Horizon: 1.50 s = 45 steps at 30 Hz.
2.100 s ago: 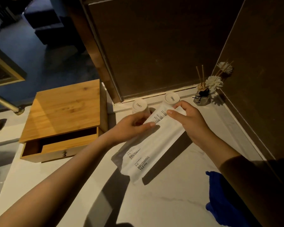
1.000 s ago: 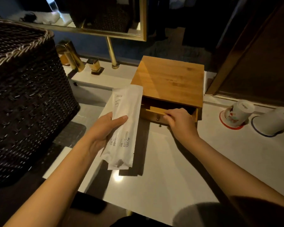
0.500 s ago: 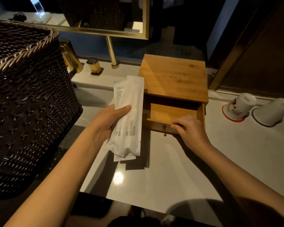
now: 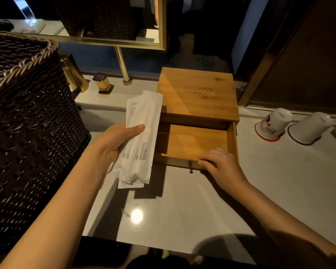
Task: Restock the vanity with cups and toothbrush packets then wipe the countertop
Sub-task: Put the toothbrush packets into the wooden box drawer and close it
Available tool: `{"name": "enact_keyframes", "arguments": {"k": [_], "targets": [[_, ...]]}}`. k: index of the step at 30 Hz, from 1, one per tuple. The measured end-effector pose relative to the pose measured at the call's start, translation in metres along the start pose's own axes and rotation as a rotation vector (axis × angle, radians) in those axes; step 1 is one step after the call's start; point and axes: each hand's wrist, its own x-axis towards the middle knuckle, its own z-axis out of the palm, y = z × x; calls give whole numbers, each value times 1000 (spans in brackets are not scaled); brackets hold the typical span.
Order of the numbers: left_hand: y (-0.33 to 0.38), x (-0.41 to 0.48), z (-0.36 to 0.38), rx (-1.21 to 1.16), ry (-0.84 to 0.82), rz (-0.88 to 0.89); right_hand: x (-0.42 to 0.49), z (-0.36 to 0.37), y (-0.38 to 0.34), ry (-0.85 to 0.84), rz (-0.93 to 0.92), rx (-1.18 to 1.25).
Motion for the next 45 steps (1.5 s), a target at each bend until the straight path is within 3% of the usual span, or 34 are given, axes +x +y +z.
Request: {"name": "enact_keyframes", "arguments": {"k": [3,7,12,16,26,32,37,45], "targets": [[0,0,3,48,-60,9,1,-2,1,-51,21,7],[-1,-3,9,122,-127,12,22,-20,-4,-260,114,116],[-8,-7,24,179,-214,10,79,-32,-32,-47,201,328],[-8,-6,27,126,-235,7,105,-20,-44,-142,212,331],[-10,-3,17,-11,-356,-68,106,-27,-33,-132,363,554],[-12,-3,22,-67,-452,-205,96,-37,-21,-195,426,616],[-14,-4,13,-71,-389,-154,87,-53,-3,-175,539,573],[-7,-5,-18,-58,-26,6,56,-86,22,159,742,775]]}}
